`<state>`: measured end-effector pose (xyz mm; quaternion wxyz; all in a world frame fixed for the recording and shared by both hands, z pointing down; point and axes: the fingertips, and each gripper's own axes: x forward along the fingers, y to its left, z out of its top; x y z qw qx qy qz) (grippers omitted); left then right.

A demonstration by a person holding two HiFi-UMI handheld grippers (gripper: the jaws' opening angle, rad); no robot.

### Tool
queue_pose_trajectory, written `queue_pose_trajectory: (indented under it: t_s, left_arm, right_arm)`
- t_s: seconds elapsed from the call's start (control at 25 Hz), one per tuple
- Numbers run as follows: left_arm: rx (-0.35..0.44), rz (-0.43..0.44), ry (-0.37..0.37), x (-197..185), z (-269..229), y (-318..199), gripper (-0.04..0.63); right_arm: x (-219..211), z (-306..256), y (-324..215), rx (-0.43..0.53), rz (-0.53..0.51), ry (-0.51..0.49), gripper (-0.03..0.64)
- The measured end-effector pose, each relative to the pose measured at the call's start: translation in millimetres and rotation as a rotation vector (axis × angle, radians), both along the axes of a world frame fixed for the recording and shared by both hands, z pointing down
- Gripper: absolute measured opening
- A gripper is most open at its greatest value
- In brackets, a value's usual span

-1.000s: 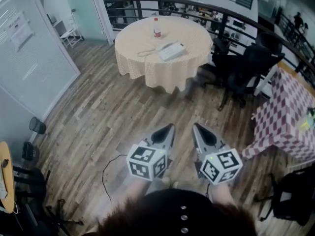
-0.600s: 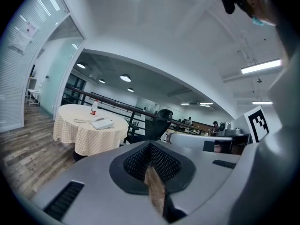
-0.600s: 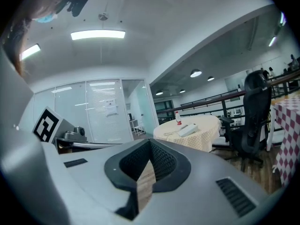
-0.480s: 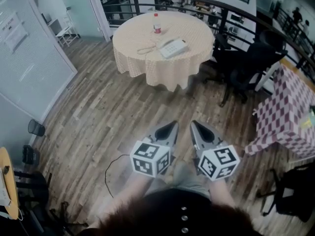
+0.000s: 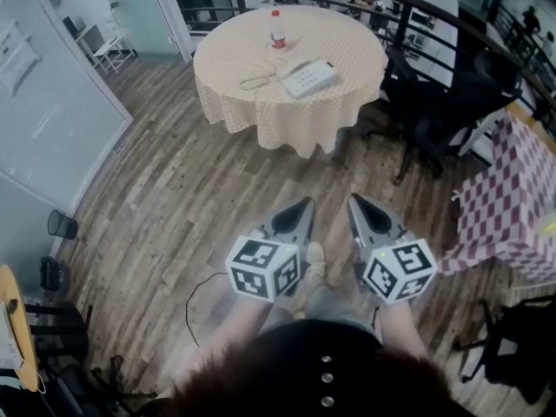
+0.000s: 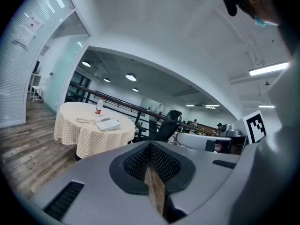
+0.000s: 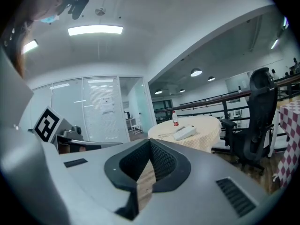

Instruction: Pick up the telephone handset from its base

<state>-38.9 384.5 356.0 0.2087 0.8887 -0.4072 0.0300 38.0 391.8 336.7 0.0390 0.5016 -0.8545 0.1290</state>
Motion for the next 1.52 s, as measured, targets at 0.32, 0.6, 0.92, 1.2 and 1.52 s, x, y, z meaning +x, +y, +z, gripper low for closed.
queue_pose_trajectory:
  t_s: [0.32,0.6,0.92,1.2,1.52]
  left_arm:
    - [-0.016,-0.056,0.060,2.0,-7.5,-107.4,0.005]
    - [-0.015,-0.037,0.060,30.3,-11.2,-193.2,0.005]
    - [-0.019,-0.049,0.052,48.2,-10.2,-255.7,0.005]
    - [-0.050,-0.066,0.046,44.9,-0.8,-284.0,0.005]
    - [-0.067,-0.031,0.039,45.6,11.9,-333.5,0.005]
  right_arm:
    - [19.8,-4.8,-115.9,-0.008,-0.038,-0.016,0.009]
    - [26.0,-5.2,-201.0,-0.015,-0.107,-0.082,0.009]
    - [33.2,-2.9,-262.9,-0.037,-0.165,-0.085,0.009]
    - [35.8,8.0,-286.9,-0.073,-0.165,-0.102,0.009]
    - [34.4,22.0,-327.0,-0.083,-0.128,-0.112,0.009]
